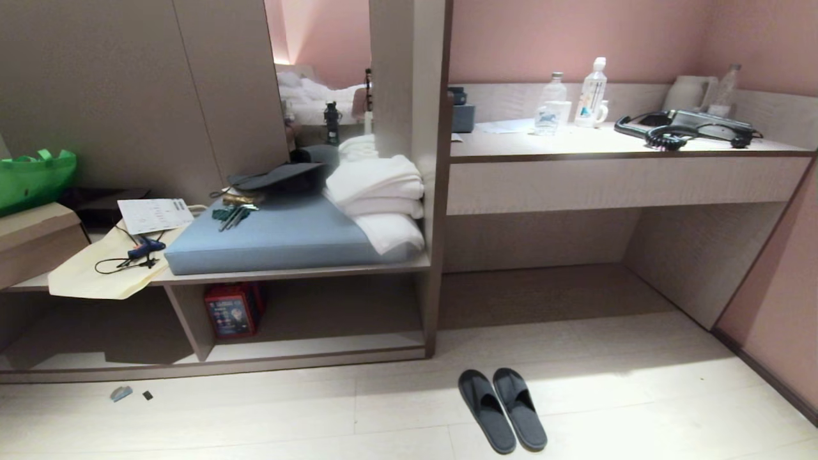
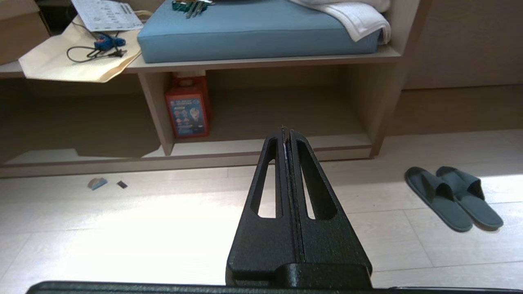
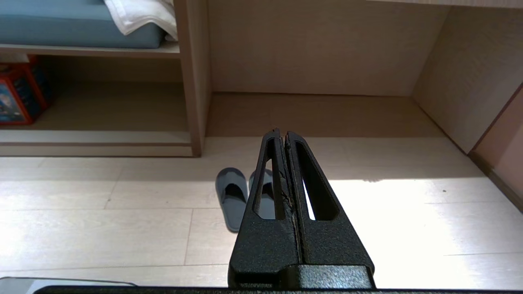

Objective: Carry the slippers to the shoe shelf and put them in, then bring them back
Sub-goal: Pick up the slippers on the floor

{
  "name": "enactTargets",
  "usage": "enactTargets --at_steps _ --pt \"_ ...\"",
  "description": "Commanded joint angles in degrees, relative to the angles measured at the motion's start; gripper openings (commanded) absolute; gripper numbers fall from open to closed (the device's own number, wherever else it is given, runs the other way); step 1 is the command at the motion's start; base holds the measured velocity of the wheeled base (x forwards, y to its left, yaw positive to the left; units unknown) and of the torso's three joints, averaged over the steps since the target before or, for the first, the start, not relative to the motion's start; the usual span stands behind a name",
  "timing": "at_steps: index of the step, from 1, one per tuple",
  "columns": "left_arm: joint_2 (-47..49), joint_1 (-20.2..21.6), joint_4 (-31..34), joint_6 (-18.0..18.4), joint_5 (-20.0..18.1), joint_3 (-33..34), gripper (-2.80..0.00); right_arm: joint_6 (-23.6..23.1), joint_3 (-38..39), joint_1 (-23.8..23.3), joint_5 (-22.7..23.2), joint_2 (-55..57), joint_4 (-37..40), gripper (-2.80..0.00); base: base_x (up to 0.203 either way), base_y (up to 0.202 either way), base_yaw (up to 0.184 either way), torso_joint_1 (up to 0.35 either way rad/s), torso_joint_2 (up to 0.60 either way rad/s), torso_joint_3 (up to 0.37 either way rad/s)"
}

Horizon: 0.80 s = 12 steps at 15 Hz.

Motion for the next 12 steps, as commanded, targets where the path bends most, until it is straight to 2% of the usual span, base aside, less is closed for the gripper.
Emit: enactTargets --at_steps 1,12 --pt "0.0 0.0 -0.2 -0.1 0.0 0.0 -2.80 0.0 0.0 0.0 -0.1 0.0 0.0 -2.80 0.000 0.000 0.000 0.000 0.01 -0.032" --pt "0.0 0.0 -0.2 -0.5 0.0 0.0 -2.80 -0.2 0.0 0.0 0.0 0.0 -0.1 -2.80 0.000 0.000 0.000 0.003 0.00 -0.193"
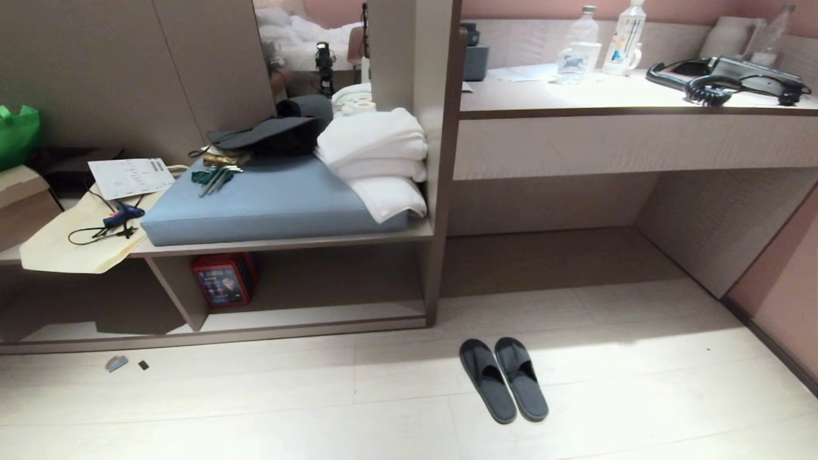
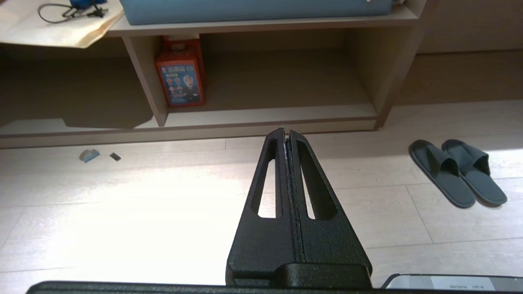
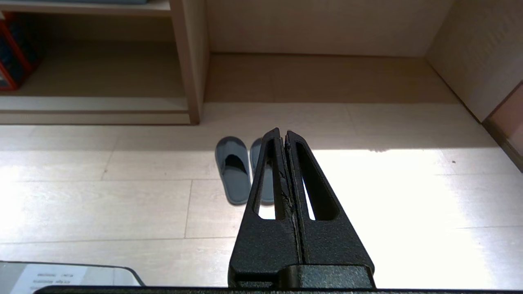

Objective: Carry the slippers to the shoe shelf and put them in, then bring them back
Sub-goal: Pick up the slippers on the floor

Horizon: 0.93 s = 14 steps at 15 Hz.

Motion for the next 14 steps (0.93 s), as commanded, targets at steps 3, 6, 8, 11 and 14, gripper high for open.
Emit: enactTargets --at_steps 3,6,8,11,14 --pt "0.0 0.0 0.0 0.0 0.0 0.0 -2.80 -0.1 0.0 0.1 0.0 0.0 0.0 -2.80 0.000 0.000 0.000 0.002 0.00 -0.197" --pt "0.0 0.0 0.0 0.0 0.0 0.0 -2.80 0.0 0.0 0.2 0.0 0.1 0.0 -2.80 0.000 0.000 0.000 0.002 0.00 -0.195" --pt "0.0 0.0 0.0 -0.1 0.0 0.0 -2.80 0.0 0.0 0.2 0.0 0.1 0.0 -2.80 0.000 0.000 0.000 0.003 0.00 -0.192" --pt "0.0 0.0 0.0 0.0 0.0 0.0 -2.80 0.0 0.0 0.1 0.0 0.0 0.0 -2.80 0.000 0.000 0.000 0.002 0.00 -0.195" --pt "0.0 0.0 0.0 0.0 0.0 0.0 -2.80 -0.1 0.0 0.2 0.0 0.0 0.0 -2.80 0.000 0.000 0.000 0.000 0.00 -0.194"
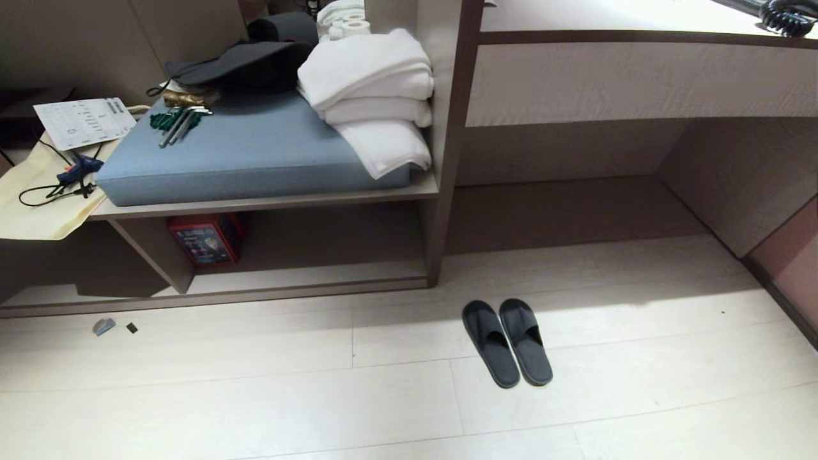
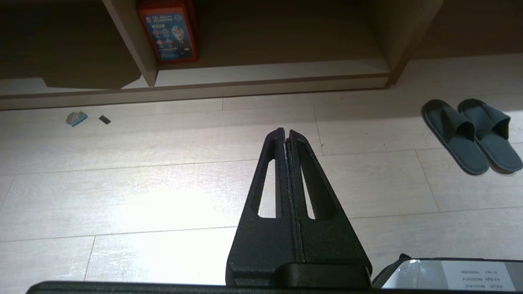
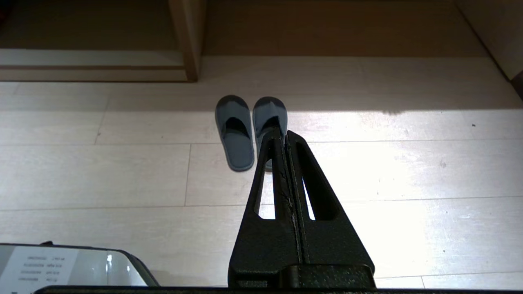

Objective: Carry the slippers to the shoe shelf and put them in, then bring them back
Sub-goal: Pick up the slippers on the floor

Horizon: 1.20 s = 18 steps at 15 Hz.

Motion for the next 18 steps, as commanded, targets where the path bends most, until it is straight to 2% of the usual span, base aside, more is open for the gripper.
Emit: enactTargets --at_steps 1,18 --pt "0.0 0.0 0.0 0.0 0.0 0.0 -2.80 -0.1 0.0 0.1 0.0 0.0 0.0 -2.80 0.000 0.000 0.000 0.007 -0.01 -0.206" --pt "0.0 0.0 0.0 -0.1 0.0 0.0 -2.80 0.0 0.0 0.1 0.0 0.0 0.0 -2.80 0.000 0.000 0.000 0.003 0.00 -0.197"
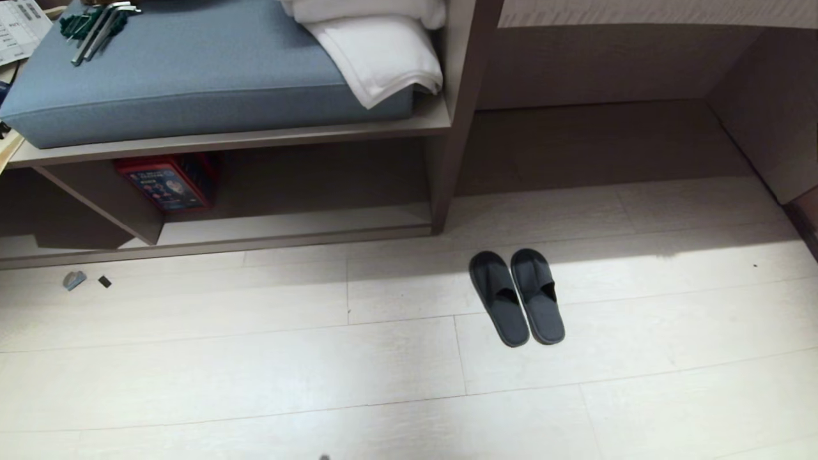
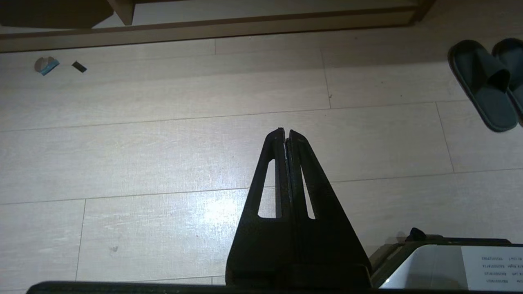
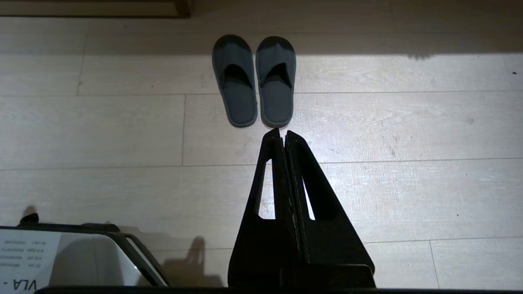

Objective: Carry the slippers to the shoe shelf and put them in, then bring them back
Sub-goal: Pick up the slippers on the floor

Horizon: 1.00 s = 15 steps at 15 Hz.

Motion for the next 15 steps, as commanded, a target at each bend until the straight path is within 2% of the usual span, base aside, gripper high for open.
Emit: enactTargets --at_steps 1,15 --pt "0.0 0.0 0.0 0.0 0.0 0.0 -2.80 0.0 0.0 0.1 0.0 0.0 0.0 -2.80 0.000 0.000 0.000 0.002 0.00 -0.198" --pt "0.0 0.0 0.0 0.0 0.0 0.0 -2.80 0.1 0.0 0.0 -0.1 0.1 0.0 -2.80 0.000 0.000 0.000 0.003 0.00 -0.196"
